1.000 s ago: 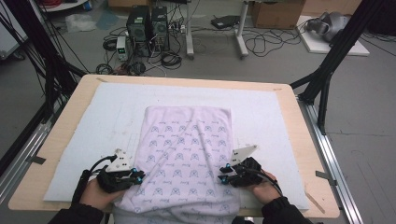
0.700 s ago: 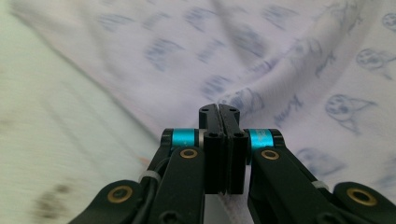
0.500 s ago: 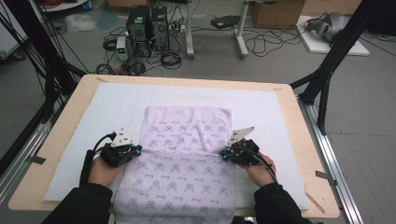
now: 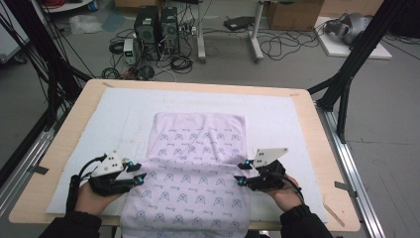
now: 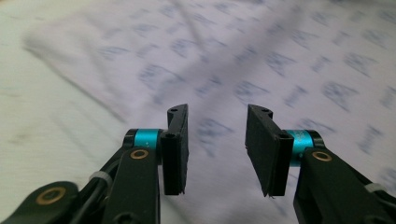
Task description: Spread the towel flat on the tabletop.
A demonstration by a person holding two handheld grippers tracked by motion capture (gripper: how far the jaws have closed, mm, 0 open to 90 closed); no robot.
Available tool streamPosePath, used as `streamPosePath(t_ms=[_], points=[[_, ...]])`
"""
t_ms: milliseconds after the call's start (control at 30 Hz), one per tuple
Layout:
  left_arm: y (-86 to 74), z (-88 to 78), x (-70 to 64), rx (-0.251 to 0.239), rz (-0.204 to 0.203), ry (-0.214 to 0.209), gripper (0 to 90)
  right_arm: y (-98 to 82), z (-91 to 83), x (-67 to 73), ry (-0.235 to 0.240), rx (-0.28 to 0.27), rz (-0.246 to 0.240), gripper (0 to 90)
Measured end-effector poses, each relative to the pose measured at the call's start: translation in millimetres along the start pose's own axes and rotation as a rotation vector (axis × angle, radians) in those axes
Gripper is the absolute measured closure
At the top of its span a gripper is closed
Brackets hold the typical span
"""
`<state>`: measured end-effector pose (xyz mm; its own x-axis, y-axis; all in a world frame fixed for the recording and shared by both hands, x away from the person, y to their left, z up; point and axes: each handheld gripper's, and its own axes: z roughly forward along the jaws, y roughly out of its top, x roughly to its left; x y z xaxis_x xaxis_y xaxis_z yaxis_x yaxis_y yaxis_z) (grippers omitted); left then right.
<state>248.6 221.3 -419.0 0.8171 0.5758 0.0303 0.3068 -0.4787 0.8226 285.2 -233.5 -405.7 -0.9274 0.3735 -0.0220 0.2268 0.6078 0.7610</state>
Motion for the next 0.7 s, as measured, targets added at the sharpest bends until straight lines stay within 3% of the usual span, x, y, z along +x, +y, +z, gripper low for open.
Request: streamPosePath(t_ms=[167,200,267,300,367,500,633,700], points=[[-12.5,13.9,-15.1,0.08,0.033,-0.108,59.2,-10.0,20.0,19.5,0.117,0.048,-0.03,55.9],[-14.5,17.1,-16.2,0.105,0.036,-0.139,64.1,-11.6,25.2,22.1,0.139,0.072,-0.04,57.1],[-17.9,17.9,-19.7,0.099,0.058,-0.141,75.2,-14.4,33.5,26.8,0.167,0.122,-0.058,64.4],[-18.8,18.4,-20.3,0.09,0.049,-0.15,86.1,-15.3,33.6,27.4,0.164,0.101,-0.07,73.6],[-18.9,17.4,-20.5,0.097,0.04,-0.145,87.7,-15.9,34.1,25.0,0.196,0.101,-0.056,86.5],[-22.3,10.5,-28.0,0.106,0.024,-0.171,88.4,-15.8,31.5,31.1,0.206,0.112,-0.075,88.1],[-31.6,-7.7,-49.6,0.123,0.019,-0.221,88.4,-21.2,19.9,44.3,0.25,0.101,-0.091,88.4],[-32.4,-19.8,-61.7,0.099,0.033,-0.239,88.2,-22.4,8.2,56.7,0.267,0.073,-0.102,88.1]])
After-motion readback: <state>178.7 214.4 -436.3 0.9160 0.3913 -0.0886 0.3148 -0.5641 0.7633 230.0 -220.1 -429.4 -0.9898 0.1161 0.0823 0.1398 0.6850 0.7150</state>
